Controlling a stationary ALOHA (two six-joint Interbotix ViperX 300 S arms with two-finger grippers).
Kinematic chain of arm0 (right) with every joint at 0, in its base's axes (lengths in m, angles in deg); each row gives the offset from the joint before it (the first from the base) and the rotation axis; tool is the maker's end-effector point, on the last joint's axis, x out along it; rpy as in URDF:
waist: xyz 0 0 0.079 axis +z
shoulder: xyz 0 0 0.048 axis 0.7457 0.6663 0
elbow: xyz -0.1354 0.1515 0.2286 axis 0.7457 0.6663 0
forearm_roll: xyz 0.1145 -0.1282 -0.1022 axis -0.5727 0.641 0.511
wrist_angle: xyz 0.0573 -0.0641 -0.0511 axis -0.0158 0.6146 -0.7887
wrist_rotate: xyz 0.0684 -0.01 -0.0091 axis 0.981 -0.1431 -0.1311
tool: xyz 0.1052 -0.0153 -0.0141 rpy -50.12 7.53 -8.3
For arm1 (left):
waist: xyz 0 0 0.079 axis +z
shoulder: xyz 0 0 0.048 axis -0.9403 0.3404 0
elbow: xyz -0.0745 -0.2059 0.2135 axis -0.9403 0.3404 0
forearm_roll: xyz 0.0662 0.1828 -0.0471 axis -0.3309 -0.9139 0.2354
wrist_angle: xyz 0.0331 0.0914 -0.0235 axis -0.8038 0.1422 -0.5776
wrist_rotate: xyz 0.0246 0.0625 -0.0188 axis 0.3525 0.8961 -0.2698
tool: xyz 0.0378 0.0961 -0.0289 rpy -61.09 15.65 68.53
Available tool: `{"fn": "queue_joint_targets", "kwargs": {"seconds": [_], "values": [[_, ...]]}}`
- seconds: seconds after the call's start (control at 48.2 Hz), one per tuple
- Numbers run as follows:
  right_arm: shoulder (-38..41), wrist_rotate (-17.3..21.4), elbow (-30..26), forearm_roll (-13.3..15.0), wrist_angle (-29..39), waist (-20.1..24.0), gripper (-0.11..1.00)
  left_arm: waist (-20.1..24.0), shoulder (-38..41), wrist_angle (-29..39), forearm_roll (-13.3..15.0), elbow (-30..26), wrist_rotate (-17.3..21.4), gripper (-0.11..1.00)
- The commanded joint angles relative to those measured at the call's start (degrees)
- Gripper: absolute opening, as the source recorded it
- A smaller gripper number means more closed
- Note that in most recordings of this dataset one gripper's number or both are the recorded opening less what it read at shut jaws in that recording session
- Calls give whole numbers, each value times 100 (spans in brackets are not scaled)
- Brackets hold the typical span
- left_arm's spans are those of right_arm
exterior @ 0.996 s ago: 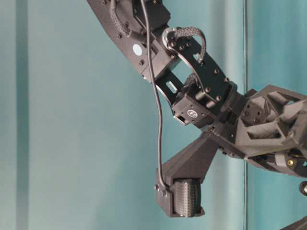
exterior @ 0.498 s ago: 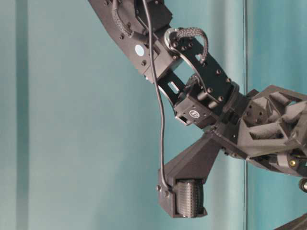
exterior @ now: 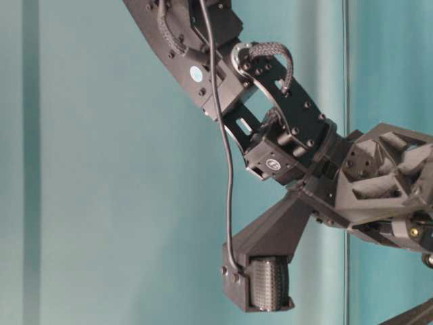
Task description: Insert the USB cable into the female connector supported by the left arm.
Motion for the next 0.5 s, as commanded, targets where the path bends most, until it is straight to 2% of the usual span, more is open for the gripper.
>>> {"fn": "queue_joint_targets", "kwargs": {"seconds": [0.0,0.477], "values": [[-97,-9,-316,26,-141,-9,22,35,-35,-26,18,-448,123,76],[-97,149,-422,26,-26,-18,21,44,0,246,35,-642,105,76]]}}
